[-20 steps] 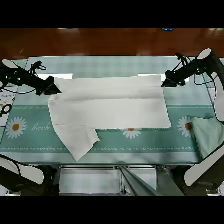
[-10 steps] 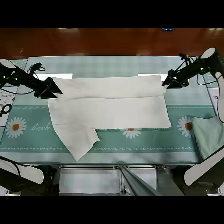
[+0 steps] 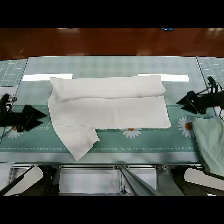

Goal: Fold the shirts.

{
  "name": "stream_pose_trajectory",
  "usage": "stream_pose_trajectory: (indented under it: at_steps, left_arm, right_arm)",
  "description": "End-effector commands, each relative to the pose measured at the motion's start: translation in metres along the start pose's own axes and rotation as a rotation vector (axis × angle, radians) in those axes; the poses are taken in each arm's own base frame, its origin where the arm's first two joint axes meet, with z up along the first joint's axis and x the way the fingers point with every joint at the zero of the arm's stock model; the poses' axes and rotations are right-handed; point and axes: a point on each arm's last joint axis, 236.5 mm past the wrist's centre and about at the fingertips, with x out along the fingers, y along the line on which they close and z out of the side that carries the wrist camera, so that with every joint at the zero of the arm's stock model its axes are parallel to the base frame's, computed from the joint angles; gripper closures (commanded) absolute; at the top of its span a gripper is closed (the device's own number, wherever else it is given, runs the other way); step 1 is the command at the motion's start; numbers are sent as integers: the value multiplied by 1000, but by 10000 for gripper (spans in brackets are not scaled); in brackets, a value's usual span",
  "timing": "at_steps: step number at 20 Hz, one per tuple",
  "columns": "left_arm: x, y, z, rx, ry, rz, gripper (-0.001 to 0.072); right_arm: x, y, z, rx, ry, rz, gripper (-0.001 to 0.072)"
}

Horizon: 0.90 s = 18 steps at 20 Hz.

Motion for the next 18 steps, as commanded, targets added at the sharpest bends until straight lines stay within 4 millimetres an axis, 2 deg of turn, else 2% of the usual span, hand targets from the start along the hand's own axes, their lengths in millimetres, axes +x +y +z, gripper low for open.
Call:
stream_pose_trajectory:
  at_steps: [1, 5, 11, 15, 17, 18]
  left_arm:
    - [19, 23, -42, -149, -83, -72, 201]
    - [31, 33, -57, -162, -23, -32, 202]
    - [52, 42, -72, -205, 98, -21, 202]
    - [73, 35, -83, -108, 160, 15, 202]
    - [83, 23, -81, -77, 154, 5, 208]
    - [86, 17, -80, -63, 154, -2, 289]
  right_arm:
    - [-1, -10, -35, 36, -88, 50, 298]
    - [-4, 1, -47, -3, -62, 86, 298]
    - [-5, 8, -45, 5, -69, 114, 298]
    - [-5, 11, -43, 12, -75, 127, 298]
    - [-5, 12, -42, 16, -81, 132, 298]
    - [-6, 11, -41, 18, -87, 129, 298]
